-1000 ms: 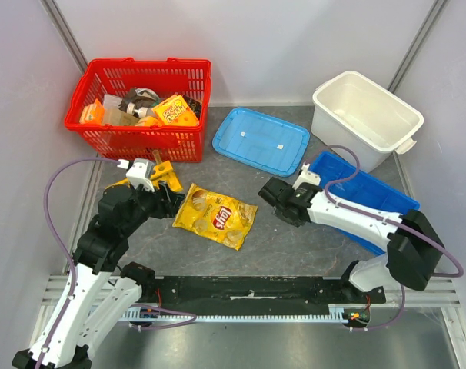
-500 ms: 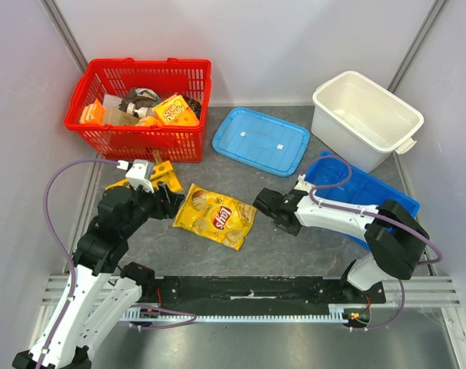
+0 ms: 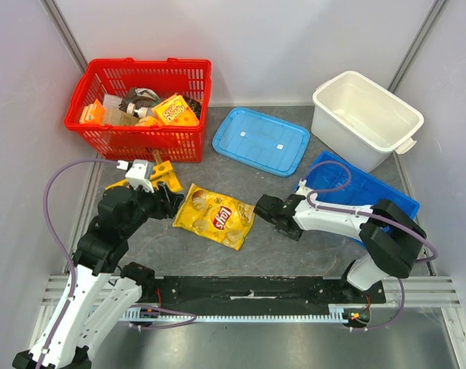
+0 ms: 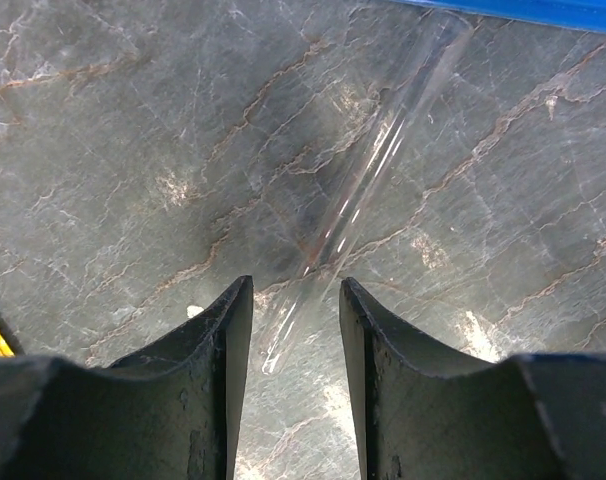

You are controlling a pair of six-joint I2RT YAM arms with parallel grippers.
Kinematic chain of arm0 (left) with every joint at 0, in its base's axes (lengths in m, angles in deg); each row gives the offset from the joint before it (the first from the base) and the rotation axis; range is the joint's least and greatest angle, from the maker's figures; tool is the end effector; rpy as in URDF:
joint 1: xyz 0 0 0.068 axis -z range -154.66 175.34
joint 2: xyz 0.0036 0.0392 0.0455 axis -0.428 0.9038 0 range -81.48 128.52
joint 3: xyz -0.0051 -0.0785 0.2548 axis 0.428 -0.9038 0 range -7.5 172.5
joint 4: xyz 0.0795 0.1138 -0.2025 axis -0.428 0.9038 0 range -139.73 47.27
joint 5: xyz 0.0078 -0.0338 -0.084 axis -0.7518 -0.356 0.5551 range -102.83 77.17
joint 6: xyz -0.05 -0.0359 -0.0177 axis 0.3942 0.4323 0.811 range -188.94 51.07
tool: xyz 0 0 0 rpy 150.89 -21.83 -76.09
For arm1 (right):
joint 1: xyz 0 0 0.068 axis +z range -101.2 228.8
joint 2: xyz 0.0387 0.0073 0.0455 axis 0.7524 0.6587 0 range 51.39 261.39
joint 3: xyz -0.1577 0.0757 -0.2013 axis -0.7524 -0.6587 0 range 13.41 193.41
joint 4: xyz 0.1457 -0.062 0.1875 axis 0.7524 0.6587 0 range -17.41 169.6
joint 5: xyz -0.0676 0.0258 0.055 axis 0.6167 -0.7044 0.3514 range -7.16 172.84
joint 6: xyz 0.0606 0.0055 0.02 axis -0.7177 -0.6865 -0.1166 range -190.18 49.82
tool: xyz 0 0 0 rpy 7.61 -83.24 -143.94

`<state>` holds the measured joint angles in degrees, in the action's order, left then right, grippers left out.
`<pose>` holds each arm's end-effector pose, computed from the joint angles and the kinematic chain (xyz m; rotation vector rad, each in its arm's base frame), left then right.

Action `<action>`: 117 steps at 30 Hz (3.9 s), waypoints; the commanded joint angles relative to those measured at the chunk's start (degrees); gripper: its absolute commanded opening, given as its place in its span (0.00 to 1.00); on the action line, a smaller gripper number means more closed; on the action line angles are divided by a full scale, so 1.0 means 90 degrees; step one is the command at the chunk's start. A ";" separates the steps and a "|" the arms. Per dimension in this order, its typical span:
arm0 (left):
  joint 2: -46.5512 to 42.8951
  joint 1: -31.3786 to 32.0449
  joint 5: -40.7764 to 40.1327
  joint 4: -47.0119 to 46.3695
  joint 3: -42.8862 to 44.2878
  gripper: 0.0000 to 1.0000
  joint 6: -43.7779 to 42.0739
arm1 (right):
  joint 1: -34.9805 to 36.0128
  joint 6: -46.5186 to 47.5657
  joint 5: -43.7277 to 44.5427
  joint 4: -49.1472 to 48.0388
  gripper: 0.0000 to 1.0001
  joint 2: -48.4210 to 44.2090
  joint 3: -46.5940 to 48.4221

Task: Organize the chemistry lab equipment

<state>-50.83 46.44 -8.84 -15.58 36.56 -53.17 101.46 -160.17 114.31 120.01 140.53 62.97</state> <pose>0.1122 -0.0470 0.3122 0.1386 1.9592 -0.4936 0.1637 0.1721 0.1561 0.8502 2.4570 -0.1698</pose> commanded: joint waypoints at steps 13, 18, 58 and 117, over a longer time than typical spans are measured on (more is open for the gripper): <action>-0.0027 -0.0001 -0.0111 -0.0191 -0.0012 0.65 0.0015 | 0.0330 -0.0450 0.0186 -0.0142 0.41 0.0134 -0.0224; -0.0027 -0.0001 -0.0102 -0.0191 -0.0002 0.65 0.0025 | 0.0574 -0.0586 0.0156 -0.0054 0.38 0.0086 -0.0155; 0.2433 0.0009 0.2427 0.0619 0.1980 0.61 0.0650 | 0.2215 0.6736 -0.0194 -0.5384 0.14 -0.1867 -0.0878; 0.3352 -0.0011 0.1825 0.0687 0.2224 0.12 0.1129 | 0.2283 0.7373 -0.0947 -0.7134 0.51 -0.2170 -0.1337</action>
<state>-18.37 46.44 14.24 -10.51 53.91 -41.36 121.72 -93.27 104.34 58.38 123.00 51.23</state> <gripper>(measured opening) 0.241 0.449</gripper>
